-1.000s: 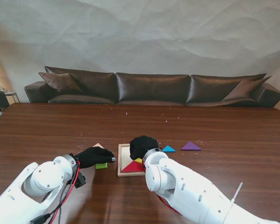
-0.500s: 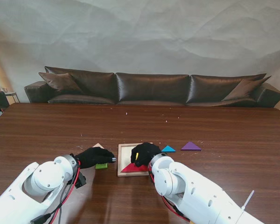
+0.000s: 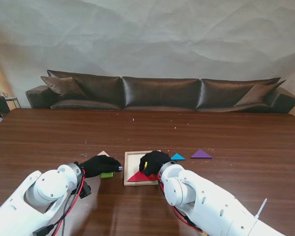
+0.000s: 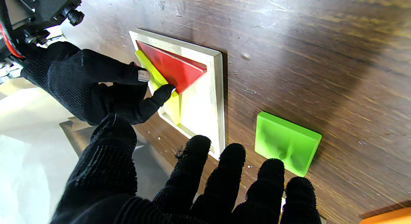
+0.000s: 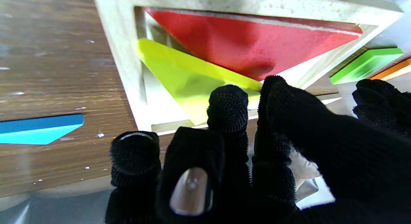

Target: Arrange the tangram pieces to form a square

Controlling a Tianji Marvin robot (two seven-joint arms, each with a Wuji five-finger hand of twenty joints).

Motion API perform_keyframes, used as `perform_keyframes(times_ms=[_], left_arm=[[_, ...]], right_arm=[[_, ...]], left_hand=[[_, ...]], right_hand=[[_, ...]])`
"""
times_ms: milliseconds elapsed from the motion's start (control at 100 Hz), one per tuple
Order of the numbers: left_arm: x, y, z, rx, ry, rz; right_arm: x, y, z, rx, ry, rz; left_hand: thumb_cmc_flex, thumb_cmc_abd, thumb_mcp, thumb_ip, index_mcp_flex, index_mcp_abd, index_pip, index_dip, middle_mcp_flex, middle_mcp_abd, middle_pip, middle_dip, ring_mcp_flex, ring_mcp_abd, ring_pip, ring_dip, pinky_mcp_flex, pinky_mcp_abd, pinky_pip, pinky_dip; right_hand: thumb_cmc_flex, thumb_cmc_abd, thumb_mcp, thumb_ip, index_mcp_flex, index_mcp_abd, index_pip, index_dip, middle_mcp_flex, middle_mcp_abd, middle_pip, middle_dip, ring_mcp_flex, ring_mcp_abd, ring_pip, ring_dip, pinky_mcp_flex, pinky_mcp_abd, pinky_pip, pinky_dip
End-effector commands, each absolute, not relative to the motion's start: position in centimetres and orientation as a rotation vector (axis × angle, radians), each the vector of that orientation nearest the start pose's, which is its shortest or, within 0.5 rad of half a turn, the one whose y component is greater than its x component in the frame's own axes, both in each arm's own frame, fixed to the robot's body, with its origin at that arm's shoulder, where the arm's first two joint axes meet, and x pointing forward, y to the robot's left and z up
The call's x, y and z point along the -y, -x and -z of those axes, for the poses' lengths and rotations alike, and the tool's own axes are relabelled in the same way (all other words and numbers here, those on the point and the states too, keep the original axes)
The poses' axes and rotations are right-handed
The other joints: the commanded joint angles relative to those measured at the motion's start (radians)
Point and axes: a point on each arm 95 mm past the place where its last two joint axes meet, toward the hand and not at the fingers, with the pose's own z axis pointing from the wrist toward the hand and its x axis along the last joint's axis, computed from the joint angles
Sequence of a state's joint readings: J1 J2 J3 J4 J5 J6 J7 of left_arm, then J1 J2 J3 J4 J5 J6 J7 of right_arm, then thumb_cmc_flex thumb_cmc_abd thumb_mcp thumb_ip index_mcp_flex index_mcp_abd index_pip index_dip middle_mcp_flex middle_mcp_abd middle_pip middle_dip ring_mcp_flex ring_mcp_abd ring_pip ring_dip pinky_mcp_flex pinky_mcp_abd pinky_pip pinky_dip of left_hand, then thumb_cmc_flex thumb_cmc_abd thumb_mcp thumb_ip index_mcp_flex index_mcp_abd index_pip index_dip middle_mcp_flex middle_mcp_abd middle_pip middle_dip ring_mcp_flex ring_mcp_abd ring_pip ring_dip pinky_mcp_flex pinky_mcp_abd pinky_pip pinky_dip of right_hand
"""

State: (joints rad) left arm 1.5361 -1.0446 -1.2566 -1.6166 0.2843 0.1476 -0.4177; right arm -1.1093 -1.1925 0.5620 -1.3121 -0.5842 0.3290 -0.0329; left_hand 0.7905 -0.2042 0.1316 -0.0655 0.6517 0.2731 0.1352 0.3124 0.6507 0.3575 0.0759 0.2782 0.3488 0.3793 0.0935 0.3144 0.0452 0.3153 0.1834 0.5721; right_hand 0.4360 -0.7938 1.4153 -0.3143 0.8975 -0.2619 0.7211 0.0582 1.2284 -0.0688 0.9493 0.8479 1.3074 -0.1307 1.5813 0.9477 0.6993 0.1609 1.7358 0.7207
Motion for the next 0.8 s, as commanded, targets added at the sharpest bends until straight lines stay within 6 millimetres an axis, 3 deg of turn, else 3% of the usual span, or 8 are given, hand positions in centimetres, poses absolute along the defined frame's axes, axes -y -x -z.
perform_keyframes(times_ms=[0,790], left_arm=[[-1.4,-39.9,33.7,-1.502,2.154,1.568],[-1.3,-40.0,33.8,-1.512,2.154,1.567]], right_arm=[[-14.4,-43.6,36.8,-1.702,-1.461,-1.411],[-13.3,-44.1,36.9,-1.647,-1.509,-1.372]], left_hand=[[0.016,0.056,-0.004,0.028,0.027,0.007,0.006,0.004,0.027,0.012,0.005,0.004,0.019,0.014,0.013,0.008,0.001,-0.015,-0.008,0.011],[0.017,0.057,-0.005,0.028,0.028,0.006,0.006,0.005,0.027,0.01,0.005,0.004,0.02,0.013,0.013,0.008,0.002,-0.017,-0.008,0.011]], right_hand=[[-0.011,0.015,0.086,0.027,-0.027,-0.021,-0.015,0.016,-0.008,0.066,0.02,0.008,0.02,-0.175,0.051,0.014,0.454,-0.012,0.033,0.008],[-0.03,0.059,0.057,0.056,-0.07,0.02,-0.051,0.096,-0.006,0.065,0.01,-0.005,0.02,-0.174,0.051,0.015,0.454,-0.016,0.038,0.006]])
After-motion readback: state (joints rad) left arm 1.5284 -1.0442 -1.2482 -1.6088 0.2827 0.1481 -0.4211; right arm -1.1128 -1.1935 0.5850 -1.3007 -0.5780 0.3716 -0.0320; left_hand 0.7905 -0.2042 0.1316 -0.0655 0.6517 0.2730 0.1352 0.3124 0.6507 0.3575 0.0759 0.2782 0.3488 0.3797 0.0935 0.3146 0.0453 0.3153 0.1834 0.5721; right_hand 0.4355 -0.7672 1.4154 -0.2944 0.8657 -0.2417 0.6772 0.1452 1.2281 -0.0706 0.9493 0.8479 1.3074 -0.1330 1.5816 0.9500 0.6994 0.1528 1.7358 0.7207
